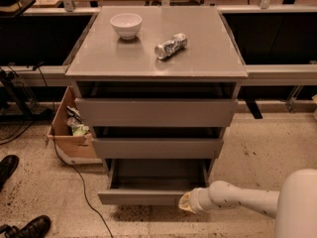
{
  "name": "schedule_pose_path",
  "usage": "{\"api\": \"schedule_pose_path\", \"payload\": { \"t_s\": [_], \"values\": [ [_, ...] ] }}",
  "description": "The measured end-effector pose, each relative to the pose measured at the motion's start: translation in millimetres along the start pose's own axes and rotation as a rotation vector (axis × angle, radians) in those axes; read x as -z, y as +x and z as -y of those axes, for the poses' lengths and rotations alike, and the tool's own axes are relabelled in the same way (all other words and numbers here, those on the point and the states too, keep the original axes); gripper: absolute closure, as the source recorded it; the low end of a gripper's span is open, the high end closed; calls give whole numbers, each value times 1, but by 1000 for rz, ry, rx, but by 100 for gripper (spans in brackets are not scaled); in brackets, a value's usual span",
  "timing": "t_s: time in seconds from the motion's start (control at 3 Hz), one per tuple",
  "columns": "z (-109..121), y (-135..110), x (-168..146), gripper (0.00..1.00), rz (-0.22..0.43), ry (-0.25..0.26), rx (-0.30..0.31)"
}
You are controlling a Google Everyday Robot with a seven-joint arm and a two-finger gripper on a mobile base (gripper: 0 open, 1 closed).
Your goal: Close bottom drawer
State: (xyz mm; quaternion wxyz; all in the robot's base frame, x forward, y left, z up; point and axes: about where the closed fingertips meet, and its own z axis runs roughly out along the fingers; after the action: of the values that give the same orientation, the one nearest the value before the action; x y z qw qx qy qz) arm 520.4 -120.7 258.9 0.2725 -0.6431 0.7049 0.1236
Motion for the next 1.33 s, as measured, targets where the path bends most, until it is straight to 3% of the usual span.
{"api": "schedule_pose_path", "payload": {
  "t_s": [0.33, 0.67, 1.33],
  "values": [
    [-5, 30, -29, 100, 51, -20, -7],
    [17, 59, -50, 100, 70, 22, -10],
    [54, 68, -94, 100, 113, 126, 40]
  ]
}}
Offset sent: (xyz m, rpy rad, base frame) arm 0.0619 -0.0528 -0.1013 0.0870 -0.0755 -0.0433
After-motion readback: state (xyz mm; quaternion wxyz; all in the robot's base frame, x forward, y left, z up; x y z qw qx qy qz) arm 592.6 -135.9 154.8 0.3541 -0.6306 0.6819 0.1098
